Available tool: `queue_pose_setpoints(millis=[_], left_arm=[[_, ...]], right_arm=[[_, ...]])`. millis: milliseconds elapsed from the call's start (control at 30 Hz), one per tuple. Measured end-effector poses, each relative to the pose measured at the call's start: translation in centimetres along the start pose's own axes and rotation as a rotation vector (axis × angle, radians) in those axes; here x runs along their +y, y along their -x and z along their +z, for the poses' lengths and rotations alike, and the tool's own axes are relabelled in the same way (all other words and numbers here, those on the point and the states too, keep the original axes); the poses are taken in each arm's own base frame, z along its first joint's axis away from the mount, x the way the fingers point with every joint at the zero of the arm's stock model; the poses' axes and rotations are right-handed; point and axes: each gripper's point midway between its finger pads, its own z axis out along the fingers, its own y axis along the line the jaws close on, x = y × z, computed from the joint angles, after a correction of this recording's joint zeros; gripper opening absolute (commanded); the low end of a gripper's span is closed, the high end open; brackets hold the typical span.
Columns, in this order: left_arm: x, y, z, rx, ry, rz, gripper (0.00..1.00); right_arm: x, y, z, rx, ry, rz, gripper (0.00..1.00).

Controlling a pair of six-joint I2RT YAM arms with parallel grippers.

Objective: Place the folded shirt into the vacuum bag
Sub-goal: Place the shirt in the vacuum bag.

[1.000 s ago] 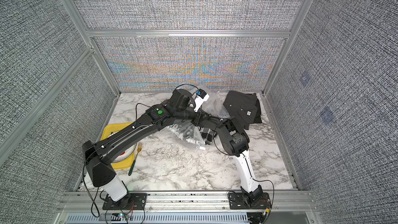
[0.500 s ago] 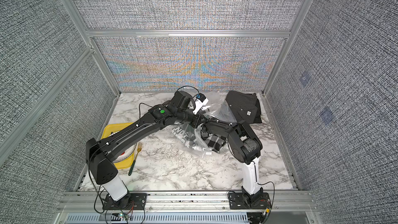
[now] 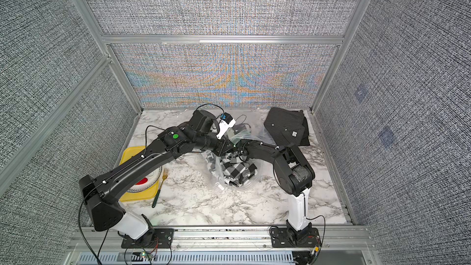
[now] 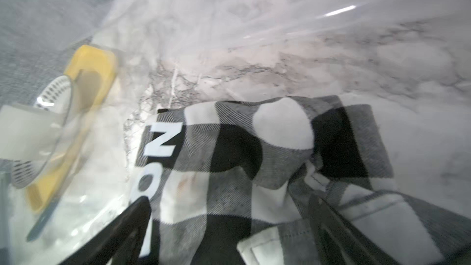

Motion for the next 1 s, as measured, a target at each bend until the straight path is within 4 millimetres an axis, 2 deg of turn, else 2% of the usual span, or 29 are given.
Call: queue_pose_setpoints(millis=[100, 200, 300, 467, 567, 633, 667, 767, 867, 933, 1000], left_arm=[[2.0, 1.1, -0.2, -0.029, 0.121, 0.003, 0.00], [2.9, 2.4, -0.3, -0.054, 0.181, 0.007, 0.00], [2.5, 2.9, -0.5, -0.064, 0.162, 0.012, 0.00], [1.5, 2.4, -0.2, -0.041, 0.102, 0.018, 0.00], [1.0, 1.5, 0.4, -0.013, 0.056, 0.013, 0.00], [0.8, 1.1, 0.8, -0.003, 0.035, 0.005, 0.00], [0.8, 1.1, 0.9, -0.004, 0.031, 0.001, 0.00], [0.1, 0.9, 1.5, 0.006, -0.010, -0.006, 0.00], [-0.2, 0.7, 1.7, 0.014, -0.034, -0.009, 0.00], [-0.5, 0.5, 1.8, 0.021, -0.053, -0.011, 0.00], [-0.8, 0.3, 1.9, 0.027, -0.073, -0.013, 0.00]], right_arm=[[1.8, 0.0, 0.3, 0.012, 0.018, -0.023, 0.98], [2.2, -0.1, 0.7, 0.024, -0.060, -0.044, 0.98], [0.6, 0.1, 0.9, 0.031, -0.191, -0.059, 0.98], [-2.3, 0.5, 0.8, 0.038, -0.378, -0.088, 0.98], [-3.7, 0.5, 1.7, 0.054, -0.441, -0.111, 0.98], [-4.8, 0.4, 3.1, 0.073, -0.463, -0.116, 0.96], [-5.2, 0.3, 3.7, 0.082, -0.469, -0.114, 0.92], [-5.9, 0.4, 5.2, 0.095, -0.459, -0.105, 0.72], [-5.9, 1.0, 5.7, 0.089, -0.451, -0.105, 0.47], [-5.6, 1.1, 5.9, 0.091, -0.432, -0.105, 0.27], [-5.5, 1.5, 5.8, 0.085, -0.423, -0.103, 0.15]])
